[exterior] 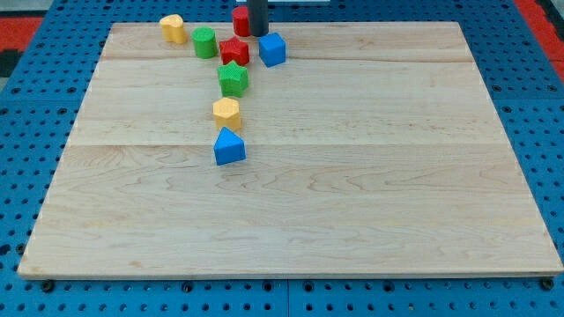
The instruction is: Move the red circle to the top of the red star
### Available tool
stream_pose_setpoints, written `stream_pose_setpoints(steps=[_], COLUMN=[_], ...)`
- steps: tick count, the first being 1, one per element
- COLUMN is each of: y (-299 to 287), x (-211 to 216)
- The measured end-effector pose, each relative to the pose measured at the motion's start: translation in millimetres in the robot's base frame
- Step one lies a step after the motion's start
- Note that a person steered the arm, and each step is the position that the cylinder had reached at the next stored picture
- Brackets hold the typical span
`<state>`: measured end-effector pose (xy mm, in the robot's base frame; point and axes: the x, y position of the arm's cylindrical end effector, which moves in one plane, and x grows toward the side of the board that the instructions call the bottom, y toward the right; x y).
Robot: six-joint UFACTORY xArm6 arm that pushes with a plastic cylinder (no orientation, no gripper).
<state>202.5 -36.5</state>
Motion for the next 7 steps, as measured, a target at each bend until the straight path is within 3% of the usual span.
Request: stream_pose_setpoints(steps=[2, 3, 4, 5, 6, 7], y=[12, 141, 149, 44, -117, -227], x=[0, 32, 182, 309, 319, 221])
